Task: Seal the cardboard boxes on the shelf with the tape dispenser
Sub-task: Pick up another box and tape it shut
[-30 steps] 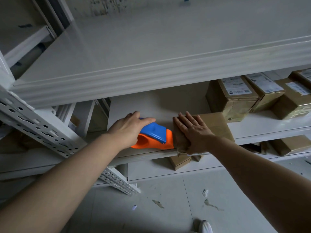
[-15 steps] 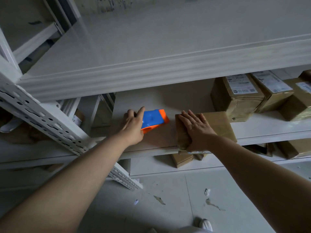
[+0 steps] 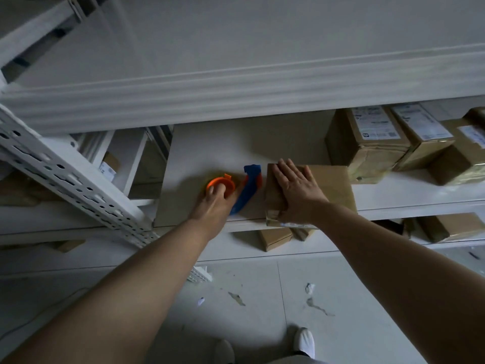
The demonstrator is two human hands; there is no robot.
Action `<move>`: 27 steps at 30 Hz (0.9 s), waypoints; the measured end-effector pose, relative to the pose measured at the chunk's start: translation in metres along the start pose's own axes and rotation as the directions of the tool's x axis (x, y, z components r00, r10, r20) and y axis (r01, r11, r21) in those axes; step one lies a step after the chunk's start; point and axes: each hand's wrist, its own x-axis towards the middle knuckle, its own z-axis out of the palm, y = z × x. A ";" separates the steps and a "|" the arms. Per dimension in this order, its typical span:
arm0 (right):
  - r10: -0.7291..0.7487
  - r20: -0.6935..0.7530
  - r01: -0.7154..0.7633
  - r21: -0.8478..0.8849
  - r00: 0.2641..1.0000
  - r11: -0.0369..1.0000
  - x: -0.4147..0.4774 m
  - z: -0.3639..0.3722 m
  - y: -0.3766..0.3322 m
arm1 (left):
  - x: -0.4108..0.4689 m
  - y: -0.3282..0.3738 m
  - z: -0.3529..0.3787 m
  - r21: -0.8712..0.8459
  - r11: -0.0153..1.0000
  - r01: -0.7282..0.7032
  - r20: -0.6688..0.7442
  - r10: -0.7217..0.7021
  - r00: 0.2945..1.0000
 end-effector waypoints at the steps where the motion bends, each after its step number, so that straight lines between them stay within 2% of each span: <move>1: -0.011 0.005 0.011 0.003 1.000 1.000 0.001 -0.002 -0.001 | 0.000 0.005 -0.004 -0.087 0.996 0.031 -0.038 -0.034 0.999; 3: -0.030 0.022 0.029 0.038 0.999 0.999 0.002 -0.007 0.000 | 0.004 0.022 -0.018 -0.331 0.943 0.034 -0.127 -0.081 0.989; 5: -0.029 0.003 0.028 0.114 1.000 0.993 -0.006 -0.012 0.007 | 0.010 0.044 -0.039 -0.536 0.844 0.026 -0.148 -0.124 0.981; 7: 0.040 -0.111 -0.019 0.189 0.993 0.982 -0.021 -0.011 0.021 | 0.015 0.066 -0.052 -0.641 0.761 0.099 -0.065 -0.182 0.981; 9: 0.195 -0.225 -0.140 0.239 0.954 0.961 -0.037 -0.004 0.038 | 0.022 0.087 -0.058 -0.714 0.663 0.225 0.088 -0.234 0.968; 10: 0.282 -0.229 -0.215 0.281 0.932 0.935 -0.044 0.001 0.045 | 0.025 0.096 -0.058 -0.738 0.612 0.283 0.157 -0.251 0.955; 12: 0.424 -0.131 -0.335 0.427 0.896 0.840 -0.052 0.009 0.054 | 0.030 0.113 -0.058 -0.762 0.533 0.368 0.251 -0.281 0.926; 14: 0.460 -0.037 -0.365 0.553 0.887 0.749 -0.054 0.008 0.058 | 0.033 0.122 -0.056 -0.783 0.426 0.454 0.333 -0.330 0.883; 16: 0.477 0.025 -0.365 0.677 0.879 0.639 -0.053 0.002 0.065 | 0.036 0.121 -0.051 -0.818 0.330 0.471 0.347 -0.371 0.862; 19: 0.463 0.238 -0.420 0.840 0.854 0.343 -0.056 0.000 0.080 | 0.038 0.115 -0.047 -0.812 0.346 0.470 0.338 -0.378 0.862; 20: 0.433 0.296 -0.442 0.849 0.852 0.290 -0.058 0.002 0.084 | 0.039 0.113 -0.046 -0.802 0.353 0.482 0.347 -0.382 0.857; 23: 0.370 0.370 -0.477 0.839 0.852 0.261 -0.061 0.006 0.088 | 0.039 0.110 -0.047 -0.763 0.416 0.495 0.340 -0.393 0.854; 27: 0.270 0.388 -0.465 0.813 0.882 0.350 -0.063 -0.018 0.084 | 0.031 0.108 -0.047 -0.659 0.578 0.482 0.235 -0.451 0.861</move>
